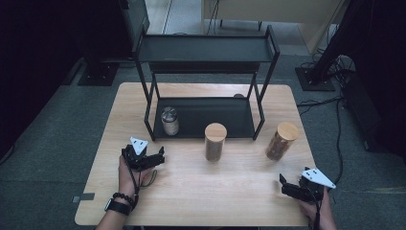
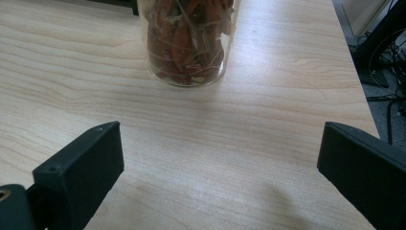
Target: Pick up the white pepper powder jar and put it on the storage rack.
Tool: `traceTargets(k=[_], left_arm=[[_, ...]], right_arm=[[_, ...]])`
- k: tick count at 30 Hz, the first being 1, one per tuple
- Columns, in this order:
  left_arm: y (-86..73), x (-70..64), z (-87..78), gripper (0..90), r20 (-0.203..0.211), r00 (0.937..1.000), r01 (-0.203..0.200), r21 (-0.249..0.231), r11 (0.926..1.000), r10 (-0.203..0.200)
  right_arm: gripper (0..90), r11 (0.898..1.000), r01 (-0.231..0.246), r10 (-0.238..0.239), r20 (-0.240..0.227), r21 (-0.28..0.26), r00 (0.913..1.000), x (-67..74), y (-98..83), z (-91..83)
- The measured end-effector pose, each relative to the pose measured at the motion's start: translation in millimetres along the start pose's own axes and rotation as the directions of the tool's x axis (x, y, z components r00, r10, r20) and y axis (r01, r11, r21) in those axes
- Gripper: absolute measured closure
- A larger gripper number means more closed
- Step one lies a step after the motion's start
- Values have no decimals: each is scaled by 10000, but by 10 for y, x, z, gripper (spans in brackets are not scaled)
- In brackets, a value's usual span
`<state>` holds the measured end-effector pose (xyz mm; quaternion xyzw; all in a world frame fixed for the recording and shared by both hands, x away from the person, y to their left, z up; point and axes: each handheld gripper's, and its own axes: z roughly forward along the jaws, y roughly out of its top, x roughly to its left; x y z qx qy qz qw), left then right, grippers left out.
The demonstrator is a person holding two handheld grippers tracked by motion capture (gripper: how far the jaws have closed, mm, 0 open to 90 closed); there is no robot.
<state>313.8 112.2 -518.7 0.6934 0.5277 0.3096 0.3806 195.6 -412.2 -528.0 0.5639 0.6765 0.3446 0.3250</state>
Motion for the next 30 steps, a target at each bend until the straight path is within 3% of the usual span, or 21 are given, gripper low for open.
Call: traceTargets(k=[21, 30], left_arm=[[-87, 105, -131, 0, 257, 9995, -175, 162, 9997, 171], [-132, 196, -197, 0, 163, 9998, -94, 225, 9997, 90]], right_arm=[[18, 10000, -5, 5, 45, -9, 10000, 2, 0, 0], [18, 10000, -10, 10, 94, -2, 10000, 4, 0, 0]])
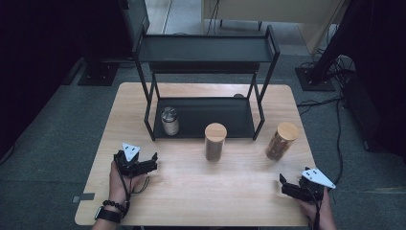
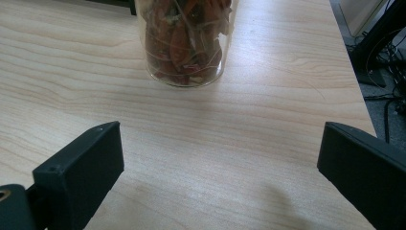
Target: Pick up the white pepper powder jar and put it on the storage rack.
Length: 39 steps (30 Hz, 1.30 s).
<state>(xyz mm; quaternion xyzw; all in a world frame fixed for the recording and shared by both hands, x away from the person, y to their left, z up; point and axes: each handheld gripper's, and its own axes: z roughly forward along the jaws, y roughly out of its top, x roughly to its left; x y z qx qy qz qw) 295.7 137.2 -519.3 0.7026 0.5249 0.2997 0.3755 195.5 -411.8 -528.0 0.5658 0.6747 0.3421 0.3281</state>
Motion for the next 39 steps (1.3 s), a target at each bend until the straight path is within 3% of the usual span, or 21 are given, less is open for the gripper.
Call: traceTargets(k=[18, 39], left_arm=[[-79, 159, -115, 0, -195, 9998, 64, 42, 10000, -63], [-186, 254, -276, 0, 122, 9999, 23, 89, 10000, -24]], right_arm=[[15, 10000, -26, 26, 71, 33, 10000, -2, 1, 3], [15, 10000, 3, -3, 135, 36, 9999, 4, 1, 4]])
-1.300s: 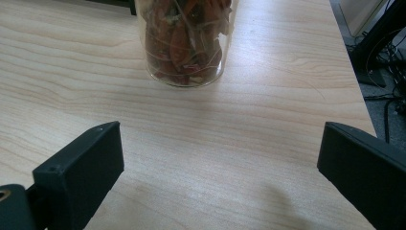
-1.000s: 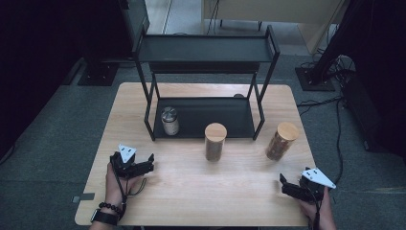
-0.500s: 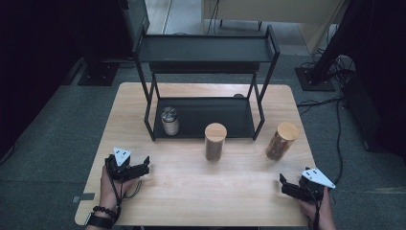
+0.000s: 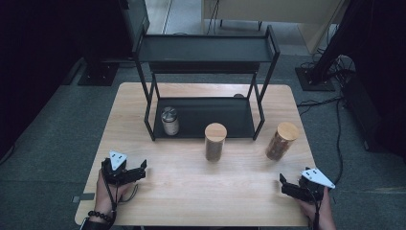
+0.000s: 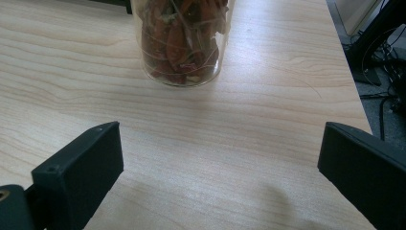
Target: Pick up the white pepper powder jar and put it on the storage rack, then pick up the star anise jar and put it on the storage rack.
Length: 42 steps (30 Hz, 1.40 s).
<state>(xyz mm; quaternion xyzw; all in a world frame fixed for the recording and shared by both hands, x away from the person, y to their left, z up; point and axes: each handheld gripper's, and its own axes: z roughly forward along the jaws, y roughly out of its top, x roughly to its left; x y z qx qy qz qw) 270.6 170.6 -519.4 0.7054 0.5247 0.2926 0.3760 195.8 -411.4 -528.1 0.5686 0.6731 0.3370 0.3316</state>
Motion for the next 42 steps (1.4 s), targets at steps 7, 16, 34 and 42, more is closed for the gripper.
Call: traceTargets(k=[7, 16, 34, 42], left_arm=[[-41, 34, -57, 0, 62, 10000, -56, 2, 10000, 55], [-100, 88, -143, 0, 22, 9998, -223, 105, 9997, 222], [-168, 213, -240, 0, 204, 9998, -47, 150, 9999, 44], [-175, 202, -251, 0, 327, 9994, -148, 201, 9997, 142]], right_arm=[[15, 10000, 7, -7, 27, -8, 10000, 2, 0, -1], [15, 10000, 10, -10, 41, 15, 10000, 5, 0, -1], [15, 9999, 157, -157, 94, 1, 9998, 24, -2, -5], [15, 9995, 268, -266, 95, -192, 9996, 53, -11, -27]])
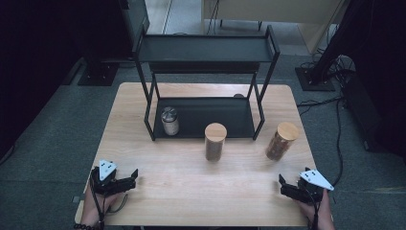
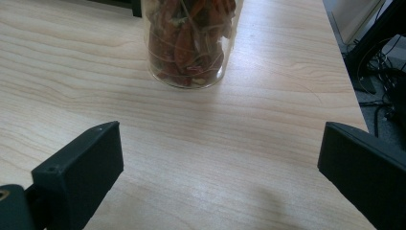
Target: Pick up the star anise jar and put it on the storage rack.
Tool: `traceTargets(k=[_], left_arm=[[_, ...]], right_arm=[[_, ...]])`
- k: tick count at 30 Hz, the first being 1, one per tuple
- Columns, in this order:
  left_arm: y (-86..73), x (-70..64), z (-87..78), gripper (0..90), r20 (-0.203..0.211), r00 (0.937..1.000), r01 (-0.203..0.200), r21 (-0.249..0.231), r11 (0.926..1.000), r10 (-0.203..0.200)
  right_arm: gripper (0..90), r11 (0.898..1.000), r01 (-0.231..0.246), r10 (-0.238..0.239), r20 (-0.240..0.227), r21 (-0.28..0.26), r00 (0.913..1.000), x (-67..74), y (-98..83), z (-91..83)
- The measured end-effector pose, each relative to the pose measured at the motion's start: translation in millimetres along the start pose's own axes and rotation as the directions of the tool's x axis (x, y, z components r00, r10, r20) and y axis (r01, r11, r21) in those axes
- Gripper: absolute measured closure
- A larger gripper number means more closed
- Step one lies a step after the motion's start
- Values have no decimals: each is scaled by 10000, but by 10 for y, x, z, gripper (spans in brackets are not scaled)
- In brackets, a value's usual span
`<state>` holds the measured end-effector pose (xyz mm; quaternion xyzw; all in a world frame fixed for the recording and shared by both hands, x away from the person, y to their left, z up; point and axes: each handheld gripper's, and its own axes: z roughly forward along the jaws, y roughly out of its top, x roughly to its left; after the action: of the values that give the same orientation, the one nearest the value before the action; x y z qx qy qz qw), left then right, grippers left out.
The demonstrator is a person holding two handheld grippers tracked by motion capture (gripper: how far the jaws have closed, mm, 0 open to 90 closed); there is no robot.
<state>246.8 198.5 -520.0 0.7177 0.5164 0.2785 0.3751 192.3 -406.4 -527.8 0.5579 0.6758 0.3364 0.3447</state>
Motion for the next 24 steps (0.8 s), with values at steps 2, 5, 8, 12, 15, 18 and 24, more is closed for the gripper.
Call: traceTargets(k=[2, 5, 8, 12, 15, 18, 24], left_arm=[[-1, 7, -2, 0, 5, 10000, 62, -19, 10000, -62], [-1, 6, -3, 0, 37, 10000, 45, -20, 10000, -45], [-1, 6, -4, 0, 73, 10000, 38, -29, 10000, -38], [-8, 7, -13, 0, 52, 10000, -5, -67, 10000, 5], [-17, -4, -22, 0, -94, 9994, -335, 27, 9994, 335], [-28, 5, -36, 0, -51, 9991, -420, 6, 9991, 420], [-32, 38, -48, 0, 105, 9997, -233, -29, 9997, 233]], right_arm=[[16, 10000, 37, -37, 51, 45, 10000, 12, -1, -1], [16, 10000, -31, 30, 165, 73, 9999, 18, -3, -4], [18, 9998, 95, -100, 337, 150, 9994, 47, 4, 6], [18, 9996, 189, -197, 417, 188, 9989, 102, 28, 37], [18, 9999, 75, -81, 413, 145, 9991, 135, 41, 47], [18, 9998, 82, -88, 293, 193, 9995, 188, 51, 55], [19, 9997, 109, -115, 274, 197, 9996, 265, 63, 58]])
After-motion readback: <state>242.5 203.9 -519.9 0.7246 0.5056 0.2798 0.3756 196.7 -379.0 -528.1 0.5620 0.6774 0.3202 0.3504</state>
